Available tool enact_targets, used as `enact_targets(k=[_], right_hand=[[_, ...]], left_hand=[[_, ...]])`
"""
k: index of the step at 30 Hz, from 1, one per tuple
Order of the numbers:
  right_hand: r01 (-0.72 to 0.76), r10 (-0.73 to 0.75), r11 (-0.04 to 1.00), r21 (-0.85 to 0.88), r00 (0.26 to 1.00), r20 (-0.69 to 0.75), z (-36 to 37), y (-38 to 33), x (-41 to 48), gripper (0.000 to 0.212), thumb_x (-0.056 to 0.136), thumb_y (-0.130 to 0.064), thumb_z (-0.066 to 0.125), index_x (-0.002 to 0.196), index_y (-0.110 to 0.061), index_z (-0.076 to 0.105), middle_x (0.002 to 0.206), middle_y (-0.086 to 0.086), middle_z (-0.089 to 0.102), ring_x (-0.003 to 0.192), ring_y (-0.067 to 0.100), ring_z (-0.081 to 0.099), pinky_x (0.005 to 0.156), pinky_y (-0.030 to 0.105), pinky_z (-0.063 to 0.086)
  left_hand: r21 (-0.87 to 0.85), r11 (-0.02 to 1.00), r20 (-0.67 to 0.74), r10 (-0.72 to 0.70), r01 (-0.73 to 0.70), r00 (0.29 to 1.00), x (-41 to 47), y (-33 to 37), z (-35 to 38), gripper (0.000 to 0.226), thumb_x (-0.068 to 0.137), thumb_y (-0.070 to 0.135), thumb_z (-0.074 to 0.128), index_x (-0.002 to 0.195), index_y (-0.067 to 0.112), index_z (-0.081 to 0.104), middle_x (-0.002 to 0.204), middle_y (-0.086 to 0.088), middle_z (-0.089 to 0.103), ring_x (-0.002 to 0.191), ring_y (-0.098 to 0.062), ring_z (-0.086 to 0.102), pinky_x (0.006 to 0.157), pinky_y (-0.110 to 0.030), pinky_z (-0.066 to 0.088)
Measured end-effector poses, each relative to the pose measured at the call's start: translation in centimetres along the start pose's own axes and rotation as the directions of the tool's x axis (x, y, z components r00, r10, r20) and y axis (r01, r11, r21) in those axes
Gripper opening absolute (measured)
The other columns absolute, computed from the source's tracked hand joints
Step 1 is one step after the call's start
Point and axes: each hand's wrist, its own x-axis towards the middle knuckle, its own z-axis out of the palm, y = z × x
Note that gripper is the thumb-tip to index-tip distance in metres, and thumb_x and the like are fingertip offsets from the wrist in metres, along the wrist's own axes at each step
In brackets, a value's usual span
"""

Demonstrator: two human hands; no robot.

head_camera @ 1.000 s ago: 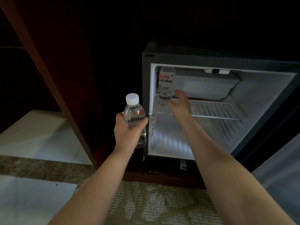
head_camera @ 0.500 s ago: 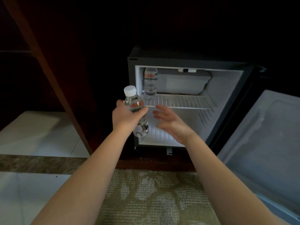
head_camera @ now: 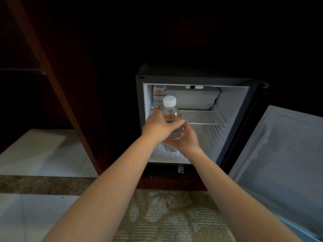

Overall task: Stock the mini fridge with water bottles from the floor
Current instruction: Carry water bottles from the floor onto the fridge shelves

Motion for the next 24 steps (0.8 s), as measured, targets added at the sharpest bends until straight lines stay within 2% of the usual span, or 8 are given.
enact_targets(k=[1, 3, 5, 7, 10, 13, 21, 24], right_hand=[[0.004, -0.003, 1.000, -0.027, 1.000, 0.006, -0.3, 0.0, 0.5, 0.057, 0.065, -0.019, 0.087, 0.110, -0.024, 0.052, 0.102, -0.006, 0.067, 0.096, 0.011, 0.065, 0.085, 0.028, 0.053], [-0.038, 0.038, 0.999, 0.004, 0.998, 0.055, -1.1, -0.2, 1.2, 0.051, 0.068, -0.014, 0.085, 0.107, -0.021, 0.053, 0.097, -0.009, 0.066, 0.091, 0.006, 0.064, 0.083, 0.022, 0.053], [-0.126, 0.117, 0.990, 0.060, 0.985, 0.127, -1.7, 0.0, 2.7, 0.049, 0.070, -0.011, 0.083, 0.111, -0.016, 0.057, 0.101, -0.005, 0.068, 0.091, 0.005, 0.064, 0.085, 0.025, 0.053], [-0.172, 0.169, 0.985, 0.004, 0.974, 0.153, -2.1, 0.3, 4.7, 0.051, 0.070, -0.014, 0.083, 0.116, -0.014, 0.060, 0.105, -0.003, 0.068, 0.090, 0.006, 0.063, 0.079, 0.021, 0.050], [-0.197, 0.207, 0.977, -0.077, 0.967, 0.152, -2.0, 0.4, 8.2, 0.051, 0.070, -0.017, 0.082, 0.116, -0.014, 0.060, 0.104, -0.004, 0.067, 0.082, 0.004, 0.061, 0.065, 0.014, 0.042], [-0.200, 0.209, 0.976, -0.080, 0.970, 0.123, -1.5, 0.1, 11.0, 0.041, 0.070, -0.017, 0.083, 0.106, -0.017, 0.062, 0.091, -0.005, 0.067, 0.074, 0.002, 0.060, 0.060, 0.014, 0.043], [-0.179, 0.177, 0.981, -0.075, 0.984, -0.031, -0.4, 1.8, 15.9, 0.036, 0.066, -0.012, 0.085, 0.093, -0.021, 0.063, 0.091, -0.002, 0.067, 0.085, 0.014, 0.065, 0.082, 0.029, 0.052], [-0.176, 0.181, 0.983, 0.061, 0.979, -0.098, 0.1, 3.0, 16.7, 0.056, 0.063, -0.003, 0.085, 0.104, -0.018, 0.050, 0.104, 0.004, 0.064, 0.095, 0.020, 0.063, 0.090, 0.040, 0.053]], left_hand=[[-0.021, 1.000, 0.034, -0.009, 0.010, 0.999, 0.4, -0.1, -0.1, 0.050, 0.078, 0.053, 0.067, 0.109, 0.023, 0.042, 0.092, 0.011, 0.055, 0.098, -0.017, 0.059, 0.076, -0.027, 0.045], [-0.068, 0.997, 0.066, -0.037, 0.042, 0.997, 0.9, -0.8, -0.4, 0.068, 0.081, 0.055, 0.062, 0.133, 0.018, 0.037, 0.120, 0.001, 0.056, 0.115, -0.022, 0.055, 0.080, -0.027, 0.042], [-0.078, 0.993, 0.042, -0.083, 0.086, 0.996, 2.0, -2.5, -0.8, 0.086, 0.083, 0.058, 0.057, 0.148, 0.015, 0.020, 0.145, -0.004, 0.042, 0.130, -0.026, 0.045, 0.092, -0.031, 0.040], [-0.061, 0.990, 0.013, -0.125, 0.126, 0.992, 3.4, -4.5, -1.4, 0.091, 0.084, 0.059, 0.055, 0.151, 0.014, 0.013, 0.153, -0.007, 0.031, 0.138, -0.027, 0.035, 0.106, -0.036, 0.035], [-0.043, 0.988, -0.019, -0.151, 0.150, 0.988, 5.7, -6.6, -2.4, 0.087, 0.087, 0.054, 0.054, 0.151, 0.012, 0.013, 0.155, -0.009, 0.026, 0.140, -0.027, 0.030, 0.111, -0.036, 0.030], [-0.027, 0.987, -0.048, -0.159, 0.157, 0.986, 7.8, -7.3, -2.7, 0.084, 0.089, 0.050, 0.055, 0.151, 0.012, 0.015, 0.156, -0.009, 0.025, 0.141, -0.027, 0.029, 0.110, -0.035, 0.029], [0.081, 0.995, -0.180, -0.039, 0.054, 0.983, 9.7, -8.9, -0.8, 0.073, 0.091, 0.045, 0.053, 0.149, 0.013, 0.025, 0.150, -0.011, 0.036, 0.136, -0.026, 0.038, 0.108, -0.037, 0.037], [0.121, 0.993, -0.239, 0.020, 0.009, 0.971, 9.6, -9.4, -0.4, 0.070, 0.091, 0.041, 0.054, 0.148, 0.010, 0.028, 0.146, -0.013, 0.041, 0.133, -0.026, 0.041, 0.107, -0.037, 0.038]])
